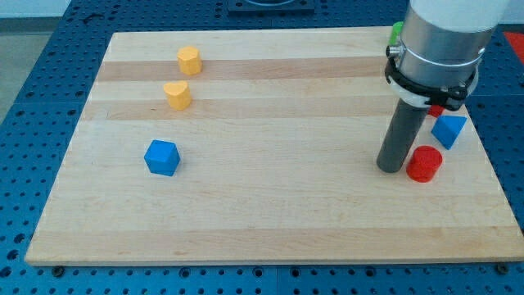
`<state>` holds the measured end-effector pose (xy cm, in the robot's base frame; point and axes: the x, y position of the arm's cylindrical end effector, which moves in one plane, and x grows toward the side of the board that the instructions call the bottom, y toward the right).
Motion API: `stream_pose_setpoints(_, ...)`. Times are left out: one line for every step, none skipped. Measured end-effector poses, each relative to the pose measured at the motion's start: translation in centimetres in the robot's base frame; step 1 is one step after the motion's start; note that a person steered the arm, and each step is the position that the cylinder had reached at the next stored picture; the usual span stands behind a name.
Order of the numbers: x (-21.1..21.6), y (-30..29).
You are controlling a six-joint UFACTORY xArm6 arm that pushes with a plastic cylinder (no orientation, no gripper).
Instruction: Slide the red circle below the blue triangle
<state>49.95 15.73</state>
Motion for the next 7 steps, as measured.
stream_pose_setpoints(0.5,0.8)
stream_pose_setpoints(1.5,1.0)
stream_pose_setpoints(1.6,2.4)
stream_pose_setpoints(1.6,4.3)
stream_pose_setpoints(1.6,6.2)
stream_pose_setpoints(1.6,6.5)
stream_pose_setpoints(3.3,5.8)
